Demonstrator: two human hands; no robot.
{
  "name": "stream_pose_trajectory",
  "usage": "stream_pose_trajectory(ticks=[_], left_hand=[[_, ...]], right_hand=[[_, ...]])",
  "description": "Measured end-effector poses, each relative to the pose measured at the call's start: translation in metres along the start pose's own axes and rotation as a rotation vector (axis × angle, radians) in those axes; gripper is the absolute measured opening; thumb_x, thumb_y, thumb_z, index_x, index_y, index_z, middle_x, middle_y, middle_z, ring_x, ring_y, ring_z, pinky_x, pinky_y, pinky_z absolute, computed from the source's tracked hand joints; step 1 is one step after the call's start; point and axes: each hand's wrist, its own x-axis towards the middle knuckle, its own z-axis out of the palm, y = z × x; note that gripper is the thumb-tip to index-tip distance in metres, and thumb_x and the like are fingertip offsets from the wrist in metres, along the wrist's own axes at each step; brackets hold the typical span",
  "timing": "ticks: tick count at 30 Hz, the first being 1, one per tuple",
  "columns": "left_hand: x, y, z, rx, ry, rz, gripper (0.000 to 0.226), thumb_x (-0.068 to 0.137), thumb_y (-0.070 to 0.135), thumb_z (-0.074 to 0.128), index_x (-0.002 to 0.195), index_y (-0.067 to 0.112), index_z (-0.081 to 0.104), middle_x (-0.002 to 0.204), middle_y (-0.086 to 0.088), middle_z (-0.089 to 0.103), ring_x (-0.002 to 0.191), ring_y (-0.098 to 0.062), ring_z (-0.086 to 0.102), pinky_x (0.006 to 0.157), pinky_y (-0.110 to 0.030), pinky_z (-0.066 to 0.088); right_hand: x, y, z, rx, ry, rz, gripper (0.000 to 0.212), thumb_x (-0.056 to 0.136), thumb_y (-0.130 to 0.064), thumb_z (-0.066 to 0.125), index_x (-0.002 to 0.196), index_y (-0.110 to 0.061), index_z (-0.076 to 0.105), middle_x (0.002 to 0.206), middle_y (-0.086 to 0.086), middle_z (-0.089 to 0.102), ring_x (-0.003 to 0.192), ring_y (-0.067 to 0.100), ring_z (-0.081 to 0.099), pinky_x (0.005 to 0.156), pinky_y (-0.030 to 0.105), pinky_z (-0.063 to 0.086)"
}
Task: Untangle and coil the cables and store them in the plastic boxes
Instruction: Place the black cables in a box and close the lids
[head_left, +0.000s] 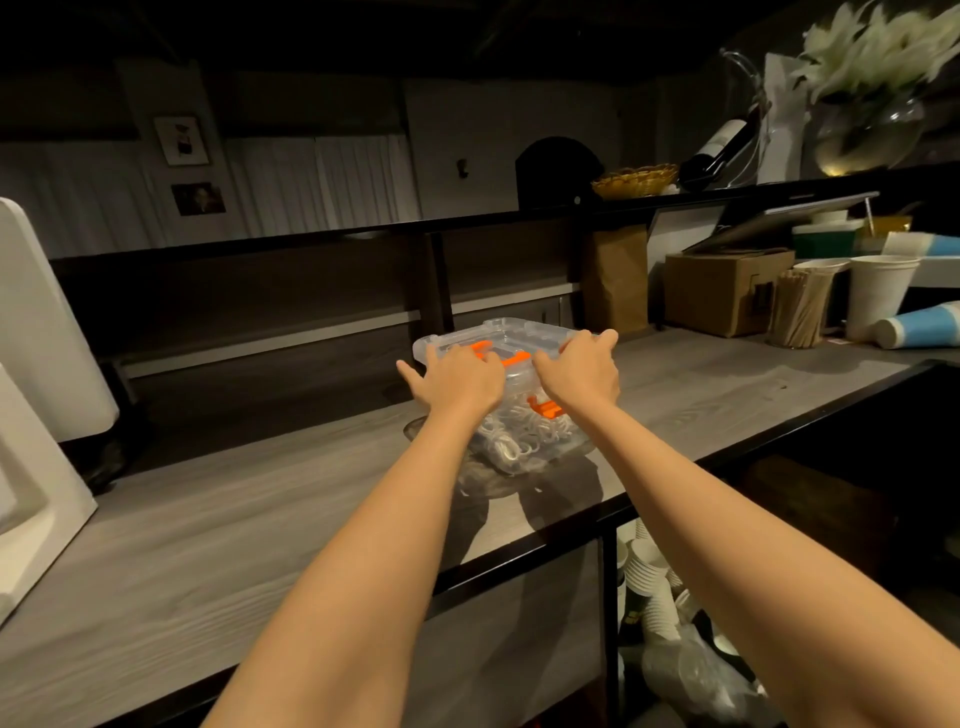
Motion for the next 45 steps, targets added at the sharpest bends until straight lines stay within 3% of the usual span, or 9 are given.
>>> stream_pose_trajectory(ticks=[3, 9, 14, 24, 28, 33, 38, 41, 45], left_hand=[[-0.005, -0.004, -0.001, 0.105, 0.075, 0.081, 0.056, 0.099, 0.039, 0.023, 0.103, 0.007, 0.069, 0.125, -0.011, 0.062, 0.136, -0.028, 0.038, 0.117, -0.058, -0.008], [-0.015, -0.015, -0.020, 0.221, 0.140, 0.110, 0.053, 0.100, 0.037, 0.021, 0.111, 0.007, 0.064, 0.126, -0.008, 0.059, 0.121, -0.027, 0.053, 0.117, -0.054, -0.014], [-0.020, -0.028, -0.052, 0.293, 0.159, 0.017, 0.036, 0.100, 0.031, 0.029, 0.093, 0.012, 0.059, 0.107, -0.007, 0.065, 0.104, -0.028, 0.059, 0.115, -0.054, 0.012], [-0.010, -0.102, -0.094, 0.361, -0.195, -0.482, 0.043, 0.095, 0.028, 0.039, 0.132, 0.011, 0.053, 0.140, -0.016, 0.048, 0.132, -0.038, 0.040, 0.114, -0.063, 0.009], [-0.011, -0.124, -0.095, 0.235, 0.020, -0.467, 0.030, 0.096, 0.026, 0.052, 0.120, 0.010, 0.059, 0.124, -0.010, 0.059, 0.118, -0.031, 0.053, 0.111, -0.048, 0.026], [-0.006, -0.150, -0.101, -0.121, 0.220, -0.630, 0.035, 0.095, 0.018, 0.058, 0.129, 0.010, 0.052, 0.140, -0.016, 0.043, 0.133, -0.031, 0.034, 0.109, -0.046, 0.028], [0.005, -0.171, -0.092, -0.452, 0.018, -0.856, 0.102, 0.068, 0.064, 0.074, 0.142, 0.006, 0.034, 0.137, -0.020, 0.037, 0.123, -0.036, 0.041, 0.108, -0.046, 0.036], [-0.013, -0.174, -0.099, -0.555, -0.146, -0.819, 0.062, 0.087, 0.064, 0.054, 0.104, 0.004, 0.052, 0.094, -0.017, 0.053, 0.080, -0.027, 0.051, 0.078, -0.038, 0.043], [-0.015, -0.182, -0.102, -0.715, -0.053, -0.741, 0.061, 0.091, 0.053, 0.058, 0.133, 0.010, 0.048, 0.127, -0.016, 0.053, 0.097, -0.029, 0.056, 0.089, -0.038, 0.049]], right_hand=[[-0.002, -0.002, 0.004, 0.057, -0.046, -0.004, 0.036, 0.097, -0.027, 0.048, 0.122, -0.001, 0.053, 0.139, 0.011, 0.031, 0.105, 0.033, 0.055, 0.081, 0.037, 0.042], [-0.010, -0.021, 0.010, 0.130, -0.256, -0.068, 0.039, 0.098, -0.023, 0.042, 0.126, 0.002, 0.053, 0.138, 0.019, 0.047, 0.119, 0.035, 0.050, 0.096, 0.037, 0.040], [-0.010, -0.036, 0.015, 0.205, -0.386, -0.081, 0.036, 0.095, -0.013, 0.038, 0.123, -0.006, 0.059, 0.111, 0.013, 0.058, 0.103, 0.031, 0.055, 0.093, 0.044, 0.047], [-0.021, -0.063, 0.031, 0.341, -0.555, -0.139, 0.034, 0.100, -0.022, 0.042, 0.125, -0.009, 0.060, 0.121, 0.014, 0.058, 0.098, 0.023, 0.054, 0.078, 0.033, 0.047], [-0.013, -0.068, 0.037, 0.308, -0.501, -0.133, 0.024, 0.097, -0.015, 0.046, 0.113, -0.011, 0.065, 0.113, 0.013, 0.059, 0.093, 0.021, 0.054, 0.072, 0.030, 0.044], [-0.007, -0.064, 0.040, 0.344, -0.502, 0.078, 0.048, 0.093, -0.019, 0.054, 0.139, -0.013, 0.039, 0.137, 0.015, 0.038, 0.120, 0.032, 0.046, 0.091, 0.042, 0.048], [-0.013, -0.058, 0.031, 0.339, -0.721, 0.228, 0.060, 0.094, -0.049, 0.050, 0.139, -0.010, 0.041, 0.133, 0.015, 0.049, 0.116, 0.032, 0.052, 0.099, 0.050, 0.040], [-0.013, -0.059, 0.034, 0.387, -0.675, 0.260, 0.053, 0.093, -0.044, 0.055, 0.131, -0.008, 0.048, 0.118, 0.013, 0.054, 0.099, 0.027, 0.055, 0.098, 0.049, 0.043], [-0.010, -0.065, 0.045, 0.331, -0.462, 0.205, 0.040, 0.090, -0.032, 0.063, 0.115, -0.001, 0.056, 0.111, 0.014, 0.059, 0.091, 0.026, 0.053, 0.086, 0.041, 0.048]])
